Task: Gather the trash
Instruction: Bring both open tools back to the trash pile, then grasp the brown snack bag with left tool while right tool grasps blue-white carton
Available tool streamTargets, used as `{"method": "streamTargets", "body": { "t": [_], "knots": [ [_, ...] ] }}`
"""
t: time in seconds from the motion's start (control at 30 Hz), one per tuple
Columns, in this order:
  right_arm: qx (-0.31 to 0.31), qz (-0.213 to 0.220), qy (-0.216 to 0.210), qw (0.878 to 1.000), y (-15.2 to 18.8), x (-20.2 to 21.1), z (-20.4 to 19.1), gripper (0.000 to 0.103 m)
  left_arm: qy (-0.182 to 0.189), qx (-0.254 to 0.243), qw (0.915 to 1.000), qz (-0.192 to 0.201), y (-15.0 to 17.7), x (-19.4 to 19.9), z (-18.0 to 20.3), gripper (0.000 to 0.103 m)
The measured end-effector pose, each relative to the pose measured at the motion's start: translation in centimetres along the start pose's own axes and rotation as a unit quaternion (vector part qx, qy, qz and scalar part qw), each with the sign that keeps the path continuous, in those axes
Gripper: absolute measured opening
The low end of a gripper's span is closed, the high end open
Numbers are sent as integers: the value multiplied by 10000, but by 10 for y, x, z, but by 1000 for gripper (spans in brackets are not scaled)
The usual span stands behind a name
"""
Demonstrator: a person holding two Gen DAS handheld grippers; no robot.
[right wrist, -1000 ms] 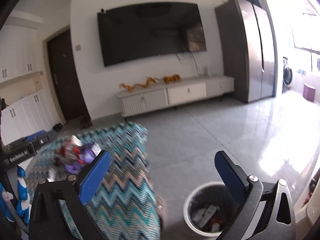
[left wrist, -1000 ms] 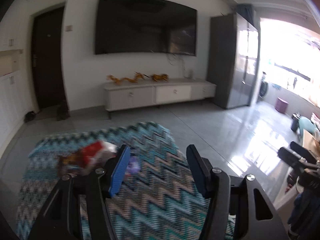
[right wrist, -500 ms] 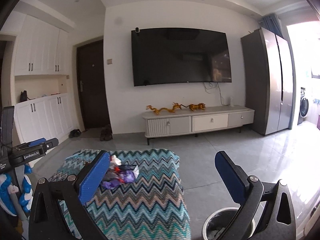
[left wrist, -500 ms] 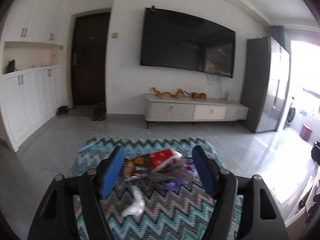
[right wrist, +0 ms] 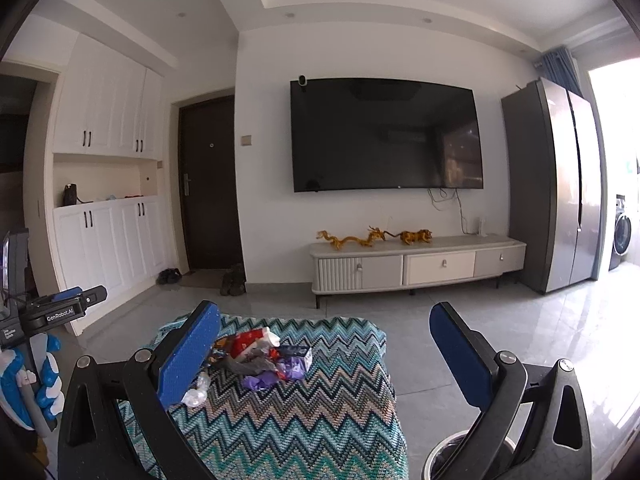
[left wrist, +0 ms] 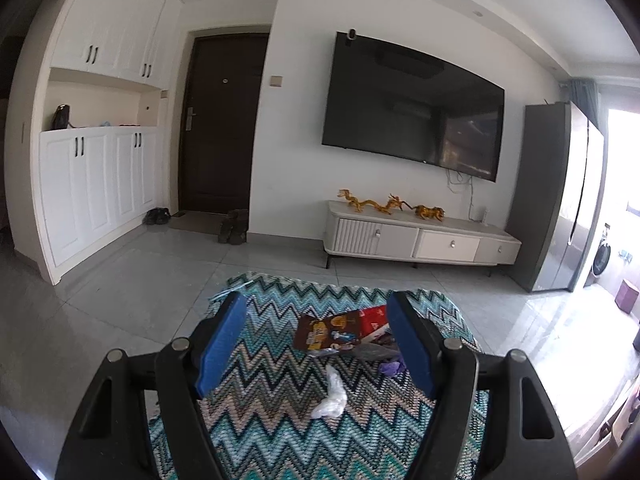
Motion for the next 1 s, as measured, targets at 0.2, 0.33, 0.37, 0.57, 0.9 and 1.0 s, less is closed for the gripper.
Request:
{"method": "streamTargets", "body": {
  "t": [0.2,0.33,0.37,0.57,0.9,1.0],
  "knots": [
    [64,-85,-87,9999,-1,-2,-7,103,-124,122,9998,-21,-3,1,-26,72],
    [-51,-245,-201,9995,8,-17,1,103,-257,76,9996,-109,0,-11,-35,71],
    [-68,-301,-226,9993,11,-22,2,103,-270,54,9995,-160,2,-16,-35,71],
    [-286,-718,-379,9963,43,-61,17,103,-215,-140,9964,-803,31,-67,-18,71],
    [-721,-1366,-547,9865,101,-137,51,103,161,-941,9821,-1624,78,-153,53,72],
    [-852,-1500,-589,9833,115,-160,61,103,289,-1067,9774,-1800,85,-182,73,72]
  ]
}}
Point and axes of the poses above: each gripper's, at about its wrist camera, not at the fingertips, and x roughly against the way its jaws point, z to its right, y to its underside, the point moved 8 cm from there along -x, roughly the way its jaws point, and after that the axes turned 12 degrees about -y, right-handed, at the moved point
